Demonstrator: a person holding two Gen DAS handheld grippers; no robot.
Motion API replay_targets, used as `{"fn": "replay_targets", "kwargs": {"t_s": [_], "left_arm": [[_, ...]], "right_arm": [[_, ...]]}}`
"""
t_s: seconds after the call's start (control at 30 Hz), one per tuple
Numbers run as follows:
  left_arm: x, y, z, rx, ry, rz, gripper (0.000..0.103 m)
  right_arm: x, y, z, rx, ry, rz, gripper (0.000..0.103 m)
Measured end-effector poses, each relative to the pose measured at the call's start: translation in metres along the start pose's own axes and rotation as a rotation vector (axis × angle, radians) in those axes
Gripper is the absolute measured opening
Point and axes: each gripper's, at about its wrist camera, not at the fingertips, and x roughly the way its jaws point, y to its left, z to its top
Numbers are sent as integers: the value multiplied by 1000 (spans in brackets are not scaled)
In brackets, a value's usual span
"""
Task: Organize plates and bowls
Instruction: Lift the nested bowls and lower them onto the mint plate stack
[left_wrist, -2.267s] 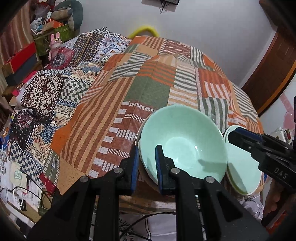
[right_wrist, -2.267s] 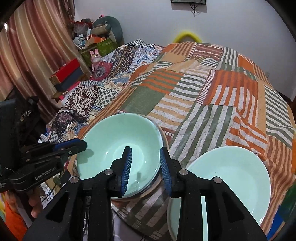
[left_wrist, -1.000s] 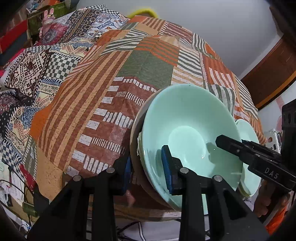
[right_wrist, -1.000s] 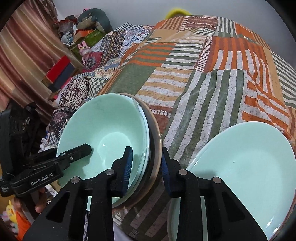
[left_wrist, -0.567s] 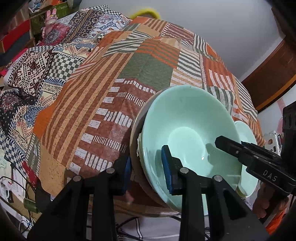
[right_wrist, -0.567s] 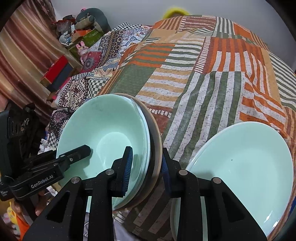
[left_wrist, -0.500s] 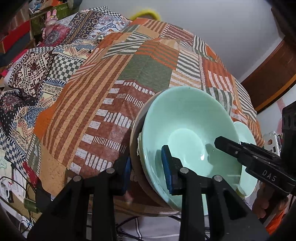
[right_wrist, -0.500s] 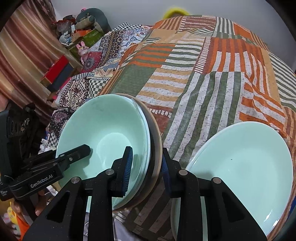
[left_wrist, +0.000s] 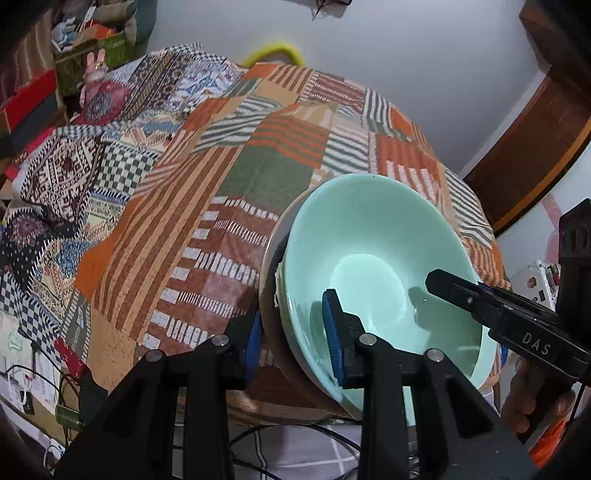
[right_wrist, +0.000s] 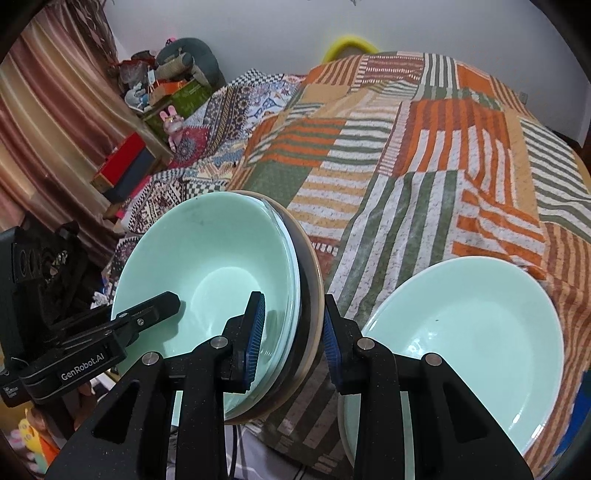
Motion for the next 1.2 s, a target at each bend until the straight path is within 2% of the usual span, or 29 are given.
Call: {"fn": "replay_targets", "kwargs": {"t_s": [0.67, 1.2], "left_arm": [[-33, -74, 1, 125, -70, -59, 31], [-20, -136, -7, 244, -30, -107, 31]], "right_arm": [[-73, -33, -11, 55, -162, -25, 28], [-114, -75, -33, 140, -234, -88, 28]]}}
